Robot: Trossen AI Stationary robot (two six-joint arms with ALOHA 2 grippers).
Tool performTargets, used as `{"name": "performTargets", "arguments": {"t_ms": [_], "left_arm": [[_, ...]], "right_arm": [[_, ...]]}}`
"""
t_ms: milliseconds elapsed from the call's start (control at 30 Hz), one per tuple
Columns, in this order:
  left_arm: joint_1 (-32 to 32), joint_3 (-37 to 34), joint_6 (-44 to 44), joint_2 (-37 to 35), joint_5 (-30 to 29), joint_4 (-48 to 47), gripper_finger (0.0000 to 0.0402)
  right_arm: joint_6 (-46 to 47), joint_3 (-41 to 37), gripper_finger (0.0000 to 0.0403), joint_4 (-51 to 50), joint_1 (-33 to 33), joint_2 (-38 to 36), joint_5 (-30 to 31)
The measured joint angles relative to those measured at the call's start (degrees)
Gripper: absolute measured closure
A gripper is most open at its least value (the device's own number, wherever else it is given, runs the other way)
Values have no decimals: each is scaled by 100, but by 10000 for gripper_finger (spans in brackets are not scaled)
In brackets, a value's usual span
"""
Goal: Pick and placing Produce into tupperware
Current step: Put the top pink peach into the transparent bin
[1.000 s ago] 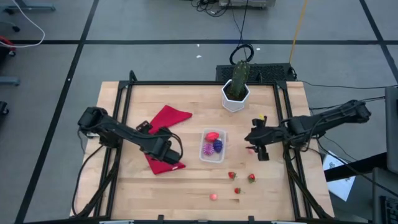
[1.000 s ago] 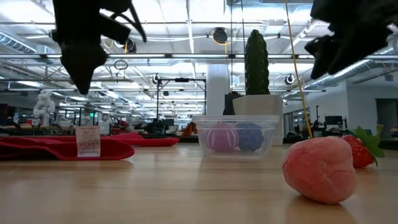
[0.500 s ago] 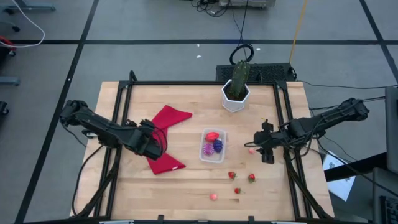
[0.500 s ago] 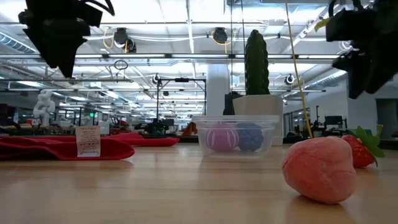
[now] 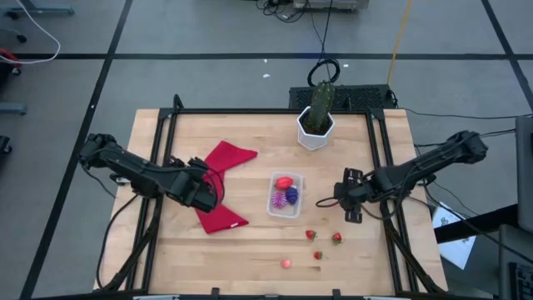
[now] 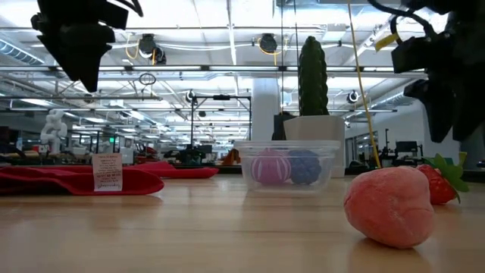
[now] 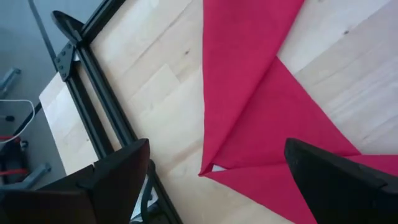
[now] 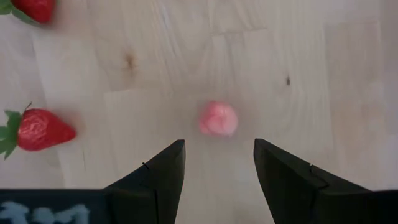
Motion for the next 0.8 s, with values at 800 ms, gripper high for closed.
{"name": "performTargets", "arguments": {"t_ms": [800], "left_arm": [[0,0,99,2,-57,-4,23]], "right_arm": [[-425,-433,218,730,-448,779,-3]]}}
